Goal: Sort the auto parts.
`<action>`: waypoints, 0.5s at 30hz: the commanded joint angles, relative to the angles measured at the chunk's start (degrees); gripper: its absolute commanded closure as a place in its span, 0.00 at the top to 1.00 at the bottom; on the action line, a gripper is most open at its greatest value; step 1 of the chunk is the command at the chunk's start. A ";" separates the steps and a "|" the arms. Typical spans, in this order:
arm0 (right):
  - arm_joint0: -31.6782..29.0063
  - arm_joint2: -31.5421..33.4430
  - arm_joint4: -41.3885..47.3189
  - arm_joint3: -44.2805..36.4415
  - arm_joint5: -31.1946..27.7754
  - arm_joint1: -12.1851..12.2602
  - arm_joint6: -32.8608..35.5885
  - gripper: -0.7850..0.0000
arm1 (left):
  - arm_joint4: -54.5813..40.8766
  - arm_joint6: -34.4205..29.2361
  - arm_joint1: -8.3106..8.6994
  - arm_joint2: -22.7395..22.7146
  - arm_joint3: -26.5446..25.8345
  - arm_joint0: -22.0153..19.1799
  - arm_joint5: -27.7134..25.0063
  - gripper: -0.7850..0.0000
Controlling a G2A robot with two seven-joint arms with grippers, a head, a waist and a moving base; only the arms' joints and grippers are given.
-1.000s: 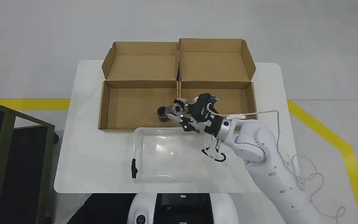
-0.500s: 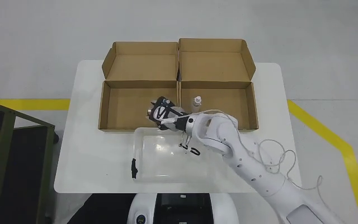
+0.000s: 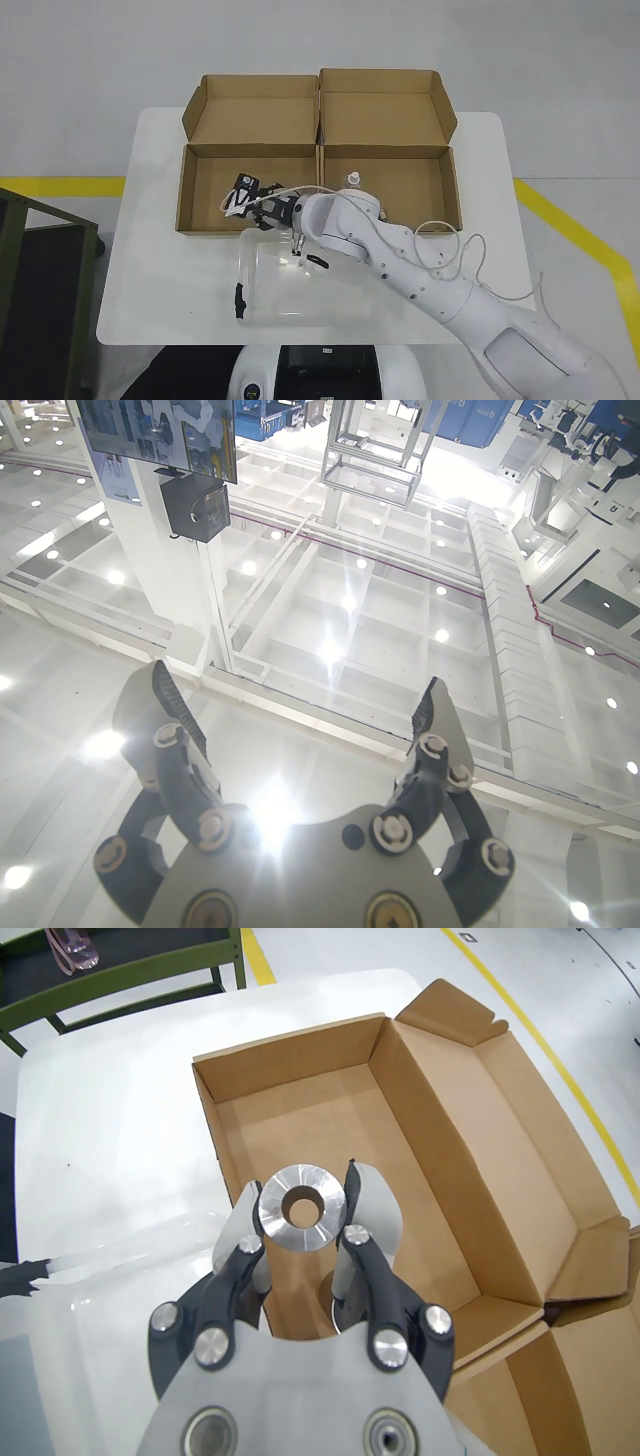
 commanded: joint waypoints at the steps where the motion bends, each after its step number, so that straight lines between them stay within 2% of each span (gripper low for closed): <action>1: 1.42 -0.82 0.97 2.68 0.19 -1.04 0.66 0.00 | 0.00 0.00 0.00 0.00 0.00 0.00 0.00 1.00; 15: 7.71 -4.37 5.41 17.19 -0.71 -7.10 3.35 0.00 | 0.00 0.00 0.00 0.00 0.00 0.00 0.00 1.00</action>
